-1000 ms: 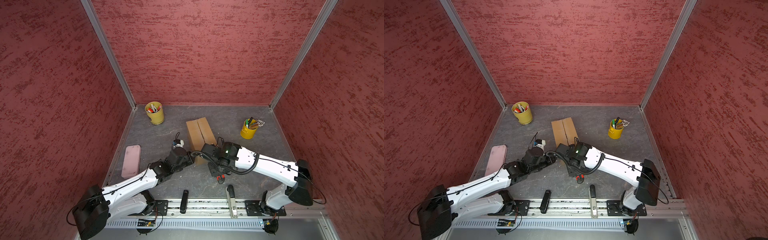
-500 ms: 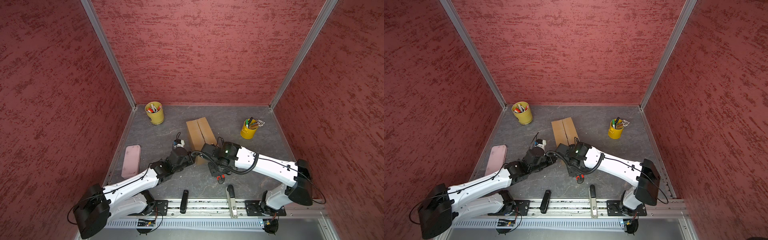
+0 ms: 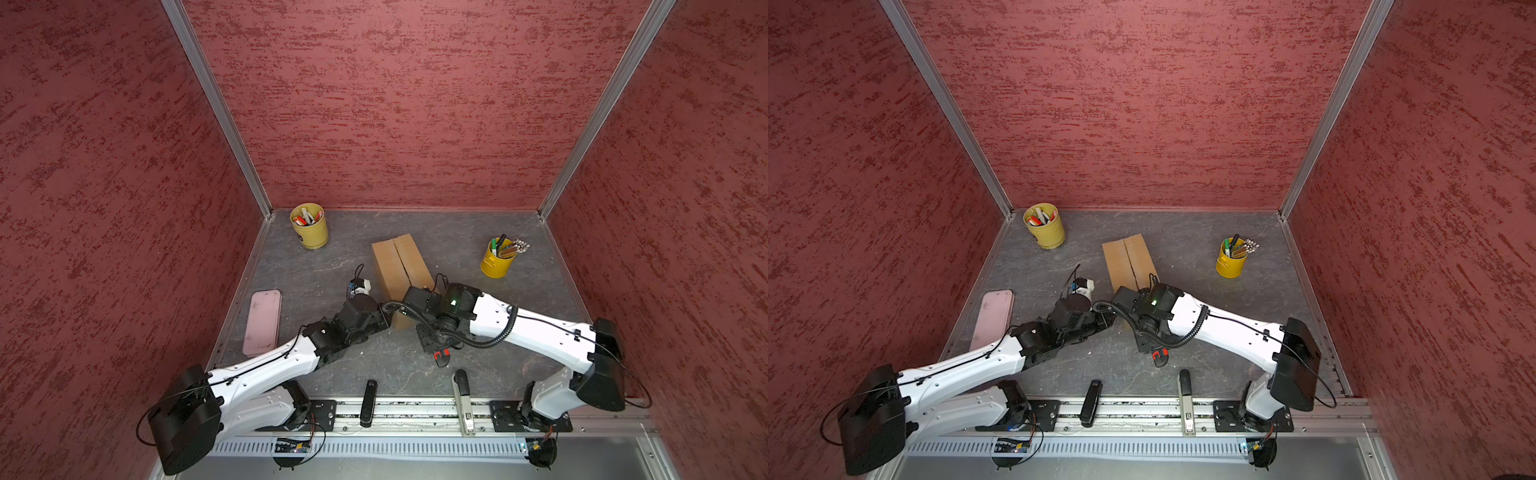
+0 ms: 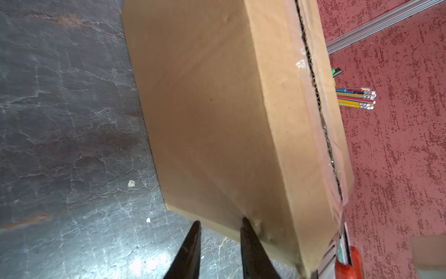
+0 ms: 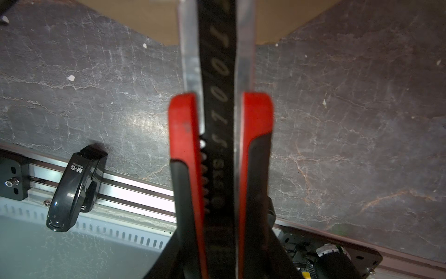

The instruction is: Unpack the express box

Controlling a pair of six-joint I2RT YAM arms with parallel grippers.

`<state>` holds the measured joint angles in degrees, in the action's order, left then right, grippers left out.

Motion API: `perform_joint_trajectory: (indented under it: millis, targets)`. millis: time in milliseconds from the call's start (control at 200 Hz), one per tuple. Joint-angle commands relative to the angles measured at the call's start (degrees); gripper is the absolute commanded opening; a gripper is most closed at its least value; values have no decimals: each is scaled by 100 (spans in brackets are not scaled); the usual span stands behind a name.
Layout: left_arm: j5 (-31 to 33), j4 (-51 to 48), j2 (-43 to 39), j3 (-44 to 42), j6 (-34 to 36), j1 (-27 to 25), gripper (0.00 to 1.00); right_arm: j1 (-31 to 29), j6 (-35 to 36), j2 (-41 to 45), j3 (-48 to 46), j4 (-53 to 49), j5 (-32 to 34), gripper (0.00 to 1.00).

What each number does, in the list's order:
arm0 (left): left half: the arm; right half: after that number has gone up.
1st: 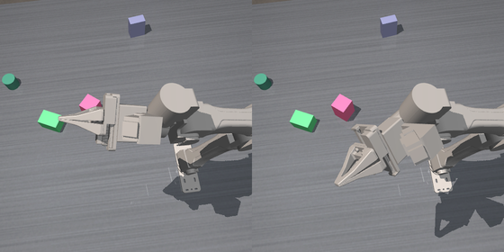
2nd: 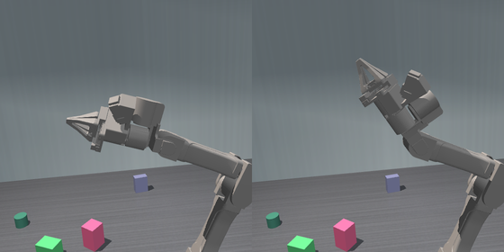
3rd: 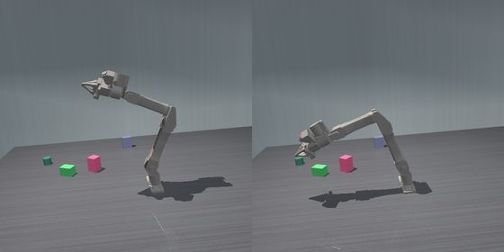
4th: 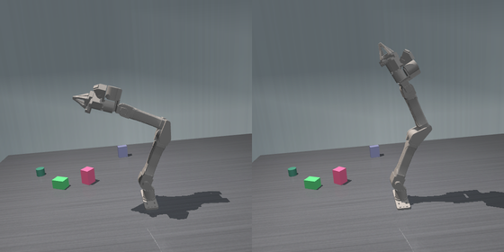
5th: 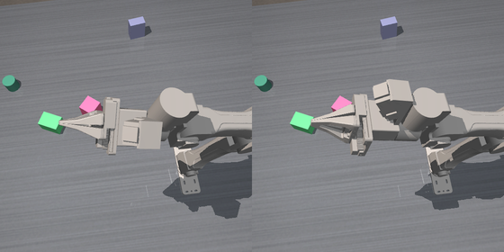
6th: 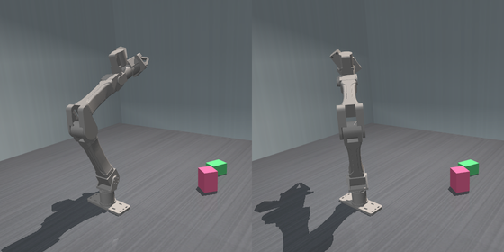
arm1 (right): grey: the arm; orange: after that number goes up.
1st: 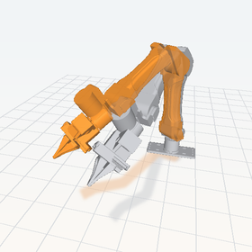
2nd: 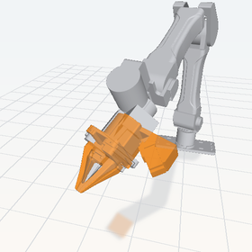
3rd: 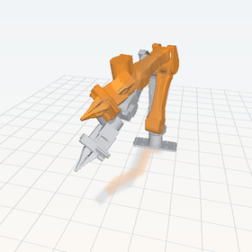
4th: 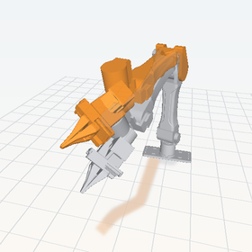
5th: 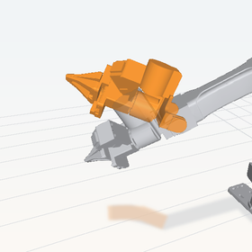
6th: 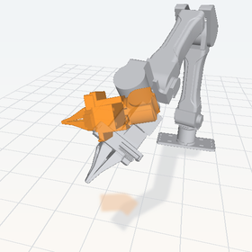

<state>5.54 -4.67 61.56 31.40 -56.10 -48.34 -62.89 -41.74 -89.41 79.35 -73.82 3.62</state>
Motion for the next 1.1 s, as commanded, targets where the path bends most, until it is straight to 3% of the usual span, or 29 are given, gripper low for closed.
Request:
perform_joint_trajectory:
  millis: [0,1097]
  targets:
    - [-236,440,48,211,124,-137,30,-83,273,-68,177,434,-327,0]
    - [-218,474,95,286,185,-168,29,-98,254,-73,218,433,-341,0]
